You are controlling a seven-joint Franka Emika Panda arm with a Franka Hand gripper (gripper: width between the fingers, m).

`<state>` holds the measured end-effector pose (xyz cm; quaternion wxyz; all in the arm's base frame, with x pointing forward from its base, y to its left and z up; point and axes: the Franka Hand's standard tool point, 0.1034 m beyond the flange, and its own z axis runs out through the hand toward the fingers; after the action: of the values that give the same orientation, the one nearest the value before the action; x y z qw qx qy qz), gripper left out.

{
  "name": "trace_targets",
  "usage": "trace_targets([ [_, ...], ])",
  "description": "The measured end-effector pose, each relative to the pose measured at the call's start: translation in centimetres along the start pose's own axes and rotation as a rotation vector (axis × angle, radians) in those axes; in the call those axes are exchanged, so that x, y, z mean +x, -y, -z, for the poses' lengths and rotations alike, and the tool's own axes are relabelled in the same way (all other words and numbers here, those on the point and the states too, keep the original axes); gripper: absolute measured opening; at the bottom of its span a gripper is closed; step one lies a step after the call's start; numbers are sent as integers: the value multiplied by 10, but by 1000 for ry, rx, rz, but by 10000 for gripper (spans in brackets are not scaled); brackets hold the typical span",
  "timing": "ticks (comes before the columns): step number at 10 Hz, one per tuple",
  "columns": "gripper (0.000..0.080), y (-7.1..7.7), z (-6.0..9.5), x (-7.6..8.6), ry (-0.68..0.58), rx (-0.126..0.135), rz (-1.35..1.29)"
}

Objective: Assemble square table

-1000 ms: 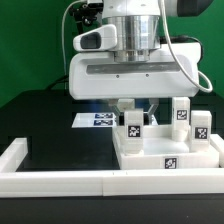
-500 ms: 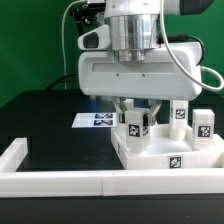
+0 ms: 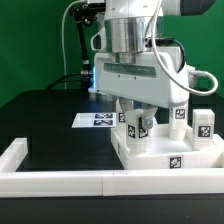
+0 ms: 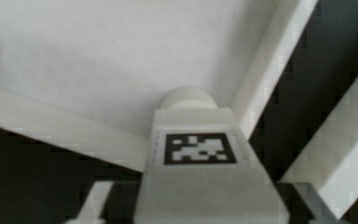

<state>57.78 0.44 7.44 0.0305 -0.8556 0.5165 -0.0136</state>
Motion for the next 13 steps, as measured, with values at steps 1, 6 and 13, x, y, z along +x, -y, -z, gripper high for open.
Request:
trace_targets([
  [1, 291, 0, 0, 0, 0, 0, -45],
  [6, 630, 0, 0, 0, 1, -1, 7],
  [13, 649, 2, 2, -1, -4, 1, 569],
])
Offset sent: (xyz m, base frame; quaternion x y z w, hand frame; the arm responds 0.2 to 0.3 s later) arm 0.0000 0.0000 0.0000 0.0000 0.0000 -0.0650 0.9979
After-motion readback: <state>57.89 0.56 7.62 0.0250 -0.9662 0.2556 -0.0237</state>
